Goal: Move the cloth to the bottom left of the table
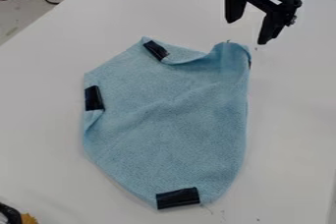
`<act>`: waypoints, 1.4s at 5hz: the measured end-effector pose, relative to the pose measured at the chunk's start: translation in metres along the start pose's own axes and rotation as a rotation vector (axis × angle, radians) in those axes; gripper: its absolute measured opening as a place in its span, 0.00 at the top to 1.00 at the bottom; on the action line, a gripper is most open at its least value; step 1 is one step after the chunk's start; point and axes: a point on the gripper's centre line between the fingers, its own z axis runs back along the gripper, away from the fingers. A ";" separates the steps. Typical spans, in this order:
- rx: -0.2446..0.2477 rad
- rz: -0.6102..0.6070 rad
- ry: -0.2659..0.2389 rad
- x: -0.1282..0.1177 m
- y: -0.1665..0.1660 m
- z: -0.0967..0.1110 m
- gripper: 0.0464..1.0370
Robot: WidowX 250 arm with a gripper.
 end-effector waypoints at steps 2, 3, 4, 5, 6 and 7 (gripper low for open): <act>-0.020 0.017 0.083 -0.032 0.004 -0.033 0.04; -0.011 0.062 0.077 -0.050 0.019 -0.032 0.04; -0.019 0.100 0.084 -0.075 0.016 -0.038 0.04; -0.027 0.166 0.076 -0.096 0.027 -0.056 0.04; -0.043 0.186 0.064 -0.108 0.037 -0.076 0.04; -0.061 0.207 0.068 -0.125 0.044 -0.089 0.04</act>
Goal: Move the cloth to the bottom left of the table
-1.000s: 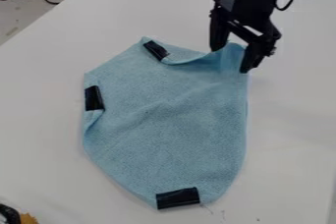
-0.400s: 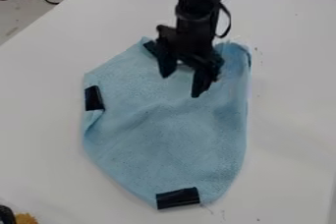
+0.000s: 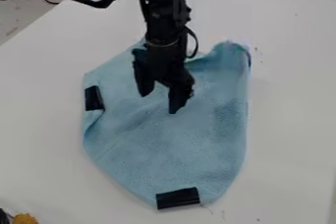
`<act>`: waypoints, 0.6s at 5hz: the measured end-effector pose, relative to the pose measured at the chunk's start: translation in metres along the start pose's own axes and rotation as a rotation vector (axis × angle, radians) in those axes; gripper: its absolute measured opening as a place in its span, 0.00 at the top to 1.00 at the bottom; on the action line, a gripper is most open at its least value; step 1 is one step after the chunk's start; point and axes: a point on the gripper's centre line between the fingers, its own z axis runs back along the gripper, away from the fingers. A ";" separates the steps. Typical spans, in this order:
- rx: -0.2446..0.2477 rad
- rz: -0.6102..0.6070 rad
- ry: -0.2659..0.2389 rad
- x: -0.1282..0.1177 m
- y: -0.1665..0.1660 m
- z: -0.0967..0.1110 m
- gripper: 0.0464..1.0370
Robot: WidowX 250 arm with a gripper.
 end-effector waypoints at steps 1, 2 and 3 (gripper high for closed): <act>0.016 0.012 0.010 -0.010 0.004 -0.007 0.04; 0.020 0.027 0.042 -0.026 0.002 -0.017 0.04; 0.032 0.074 0.049 -0.044 0.000 -0.019 0.04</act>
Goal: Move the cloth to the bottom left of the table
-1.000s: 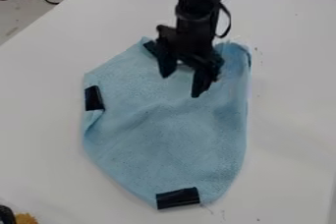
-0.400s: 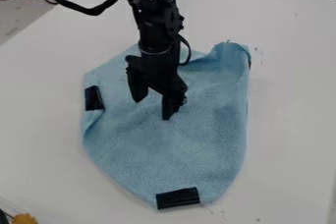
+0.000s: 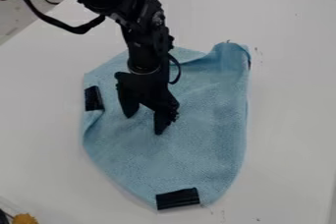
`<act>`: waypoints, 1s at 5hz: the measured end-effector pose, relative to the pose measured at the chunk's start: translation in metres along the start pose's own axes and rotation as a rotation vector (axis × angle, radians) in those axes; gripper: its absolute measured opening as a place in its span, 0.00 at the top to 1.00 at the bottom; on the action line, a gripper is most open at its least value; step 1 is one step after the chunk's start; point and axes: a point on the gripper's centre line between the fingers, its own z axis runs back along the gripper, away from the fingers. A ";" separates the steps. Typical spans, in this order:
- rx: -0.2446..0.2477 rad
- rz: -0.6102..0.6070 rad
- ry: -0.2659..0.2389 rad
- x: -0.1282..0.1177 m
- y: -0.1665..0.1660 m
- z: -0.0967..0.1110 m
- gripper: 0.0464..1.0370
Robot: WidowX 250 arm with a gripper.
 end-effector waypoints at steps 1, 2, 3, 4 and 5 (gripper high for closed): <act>0.011 0.050 0.014 -0.033 0.001 0.001 0.04; 0.017 0.076 0.041 -0.059 0.007 0.001 0.04; 0.029 0.111 0.045 -0.082 0.015 0.001 0.04; 0.032 0.103 0.036 -0.087 0.020 0.001 0.04; 0.049 0.068 0.047 -0.091 0.029 0.001 0.04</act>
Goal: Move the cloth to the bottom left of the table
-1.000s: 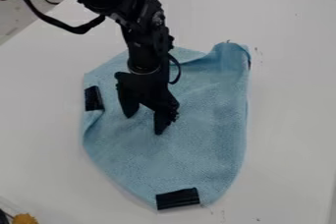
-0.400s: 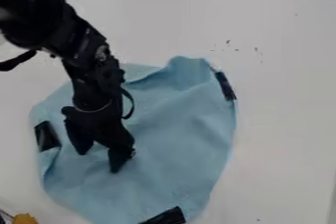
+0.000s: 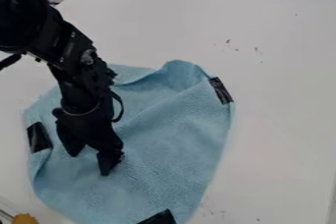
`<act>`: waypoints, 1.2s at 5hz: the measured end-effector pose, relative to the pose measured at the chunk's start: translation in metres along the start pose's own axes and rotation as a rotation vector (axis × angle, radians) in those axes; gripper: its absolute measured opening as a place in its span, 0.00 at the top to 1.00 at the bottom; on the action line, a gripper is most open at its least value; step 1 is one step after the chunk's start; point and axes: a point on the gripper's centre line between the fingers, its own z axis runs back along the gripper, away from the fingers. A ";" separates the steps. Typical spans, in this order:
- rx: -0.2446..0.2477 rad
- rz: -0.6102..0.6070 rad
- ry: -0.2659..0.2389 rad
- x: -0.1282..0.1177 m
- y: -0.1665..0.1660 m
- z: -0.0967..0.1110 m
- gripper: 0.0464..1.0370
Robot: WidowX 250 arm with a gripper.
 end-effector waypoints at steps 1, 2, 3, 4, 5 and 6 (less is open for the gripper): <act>0.020 -0.071 0.074 -0.010 0.017 0.002 0.04; 0.032 -0.096 0.115 -0.019 0.021 0.009 0.04; 0.033 -0.059 0.095 -0.019 0.014 0.010 0.04; 0.052 -0.054 0.024 0.001 0.009 0.015 0.04; 0.067 -0.071 -0.059 0.033 0.015 0.046 0.04; 0.081 -0.077 -0.125 0.057 0.011 0.077 0.04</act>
